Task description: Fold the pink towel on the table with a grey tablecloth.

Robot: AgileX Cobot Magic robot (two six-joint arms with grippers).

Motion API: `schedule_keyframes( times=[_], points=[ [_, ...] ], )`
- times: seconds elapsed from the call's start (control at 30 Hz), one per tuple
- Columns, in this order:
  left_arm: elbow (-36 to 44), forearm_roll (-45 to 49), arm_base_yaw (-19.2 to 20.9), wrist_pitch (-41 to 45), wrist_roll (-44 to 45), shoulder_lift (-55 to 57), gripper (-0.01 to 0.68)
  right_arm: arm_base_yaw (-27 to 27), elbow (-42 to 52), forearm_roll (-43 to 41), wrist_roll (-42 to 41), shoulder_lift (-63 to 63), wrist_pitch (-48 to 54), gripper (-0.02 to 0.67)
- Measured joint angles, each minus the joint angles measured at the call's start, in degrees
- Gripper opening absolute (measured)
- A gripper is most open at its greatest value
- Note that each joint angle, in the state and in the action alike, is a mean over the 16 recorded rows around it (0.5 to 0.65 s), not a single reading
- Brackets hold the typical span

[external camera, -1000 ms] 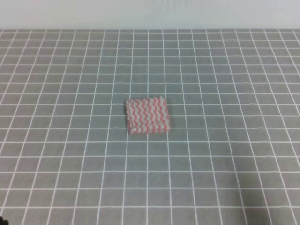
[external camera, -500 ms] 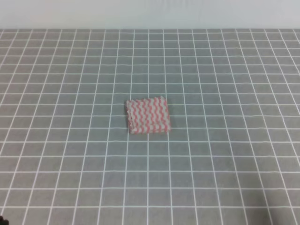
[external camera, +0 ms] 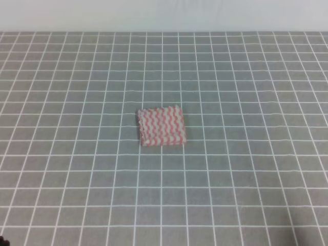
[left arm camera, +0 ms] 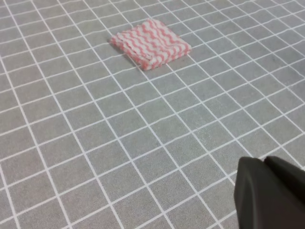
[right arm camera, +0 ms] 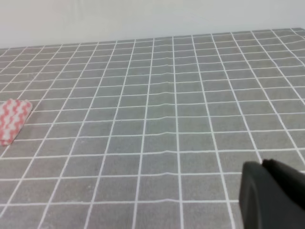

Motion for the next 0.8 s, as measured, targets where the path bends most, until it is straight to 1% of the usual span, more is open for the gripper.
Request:
schedule_keyframes(
  times=[0.53, 0.67, 0.8],
  points=[
    [0.1, 0.7, 0.0, -0.2, 0.2, -0.6, 0.0, 0.0, 0.4, 0.0, -0.6, -0.2, -0.5, -0.018],
    [0.9, 1.9, 0.0, -3.8, 0.3, -1.5, 0.0, 0.0, 0.3, 0.0, -0.6, -0.2, -0.5, -0.018],
    [3.9, 3.6, 0.5, -13.9, 0.3, -3.8, 0.0, 0.0, 0.2, 0.0, -0.6, -0.1, -0.4, -0.018]
  ],
)
